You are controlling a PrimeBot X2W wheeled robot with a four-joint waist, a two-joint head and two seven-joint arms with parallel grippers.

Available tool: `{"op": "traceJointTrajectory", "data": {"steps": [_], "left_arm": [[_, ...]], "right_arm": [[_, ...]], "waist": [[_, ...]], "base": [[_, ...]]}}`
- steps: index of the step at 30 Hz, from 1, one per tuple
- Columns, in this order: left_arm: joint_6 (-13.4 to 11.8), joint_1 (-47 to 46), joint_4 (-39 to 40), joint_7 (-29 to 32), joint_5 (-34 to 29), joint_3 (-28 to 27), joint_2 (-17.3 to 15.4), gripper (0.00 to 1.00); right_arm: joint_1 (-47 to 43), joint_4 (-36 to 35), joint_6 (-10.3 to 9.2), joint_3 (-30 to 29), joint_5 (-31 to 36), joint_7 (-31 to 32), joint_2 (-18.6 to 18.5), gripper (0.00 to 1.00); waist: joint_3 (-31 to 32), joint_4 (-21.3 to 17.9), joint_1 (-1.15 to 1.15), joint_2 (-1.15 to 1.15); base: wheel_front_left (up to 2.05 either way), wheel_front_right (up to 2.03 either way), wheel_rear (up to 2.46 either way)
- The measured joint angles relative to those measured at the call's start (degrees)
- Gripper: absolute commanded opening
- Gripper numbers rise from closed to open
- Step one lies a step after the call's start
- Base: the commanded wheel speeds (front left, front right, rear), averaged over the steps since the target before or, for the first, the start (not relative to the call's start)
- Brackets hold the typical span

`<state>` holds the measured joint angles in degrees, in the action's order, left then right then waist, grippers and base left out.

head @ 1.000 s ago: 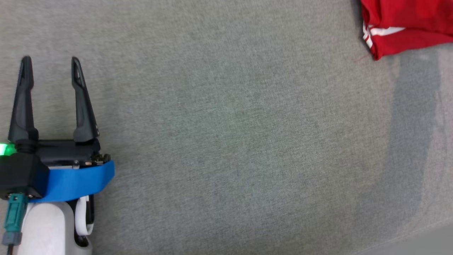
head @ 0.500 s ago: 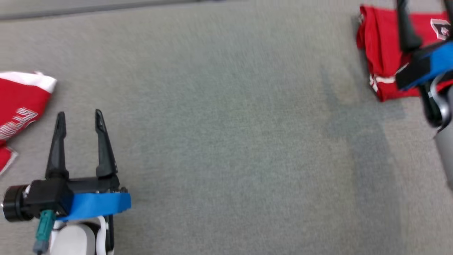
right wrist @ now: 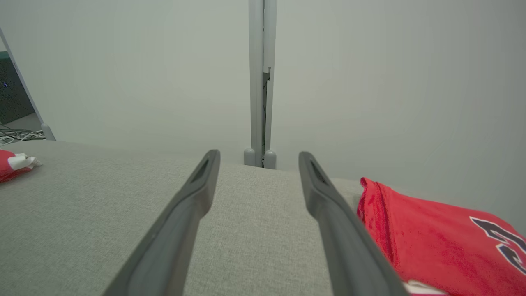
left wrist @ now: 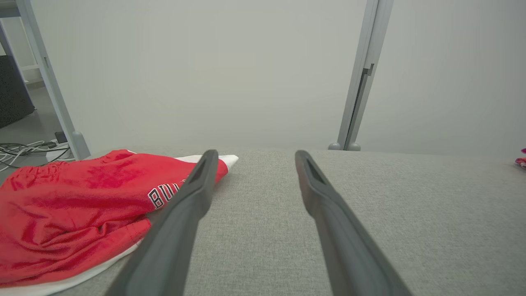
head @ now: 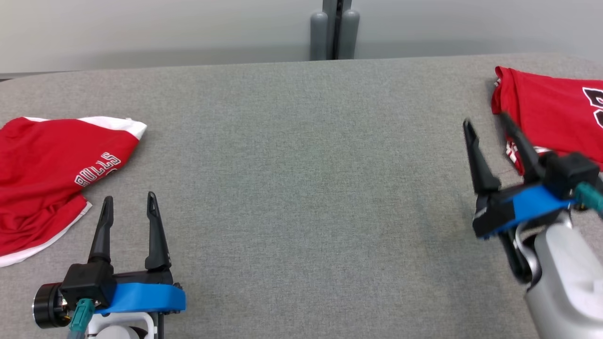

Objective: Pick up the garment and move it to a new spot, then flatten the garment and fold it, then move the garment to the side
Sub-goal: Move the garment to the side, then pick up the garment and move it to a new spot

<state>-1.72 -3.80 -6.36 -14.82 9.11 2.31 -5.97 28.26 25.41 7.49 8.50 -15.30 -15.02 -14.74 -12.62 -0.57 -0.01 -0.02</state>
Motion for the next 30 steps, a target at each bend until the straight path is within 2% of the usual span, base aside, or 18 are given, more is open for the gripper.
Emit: {"op": "traceJointTrajectory", "data": {"steps": [17,30], "left_arm": [[1.0,0.4,-5.3,-0.2,0.9,-0.1,0.1,1.00],[1.6,1.4,-7.9,-0.2,1.0,-0.4,0.3,1.00]], "right_arm": [[-17.9,-7.9,0.00,-4.8,3.8,0.0,7.5,1.00],[-23.6,-11.6,0.00,-8.3,6.5,1.6,10.7,1.00]], "waist": [[3.8,1.2,0.00,0.01],[6.4,1.5,0.01,0.02]], "base": [[0.00,0.00,0.00],[0.00,0.00,0.00]]}}
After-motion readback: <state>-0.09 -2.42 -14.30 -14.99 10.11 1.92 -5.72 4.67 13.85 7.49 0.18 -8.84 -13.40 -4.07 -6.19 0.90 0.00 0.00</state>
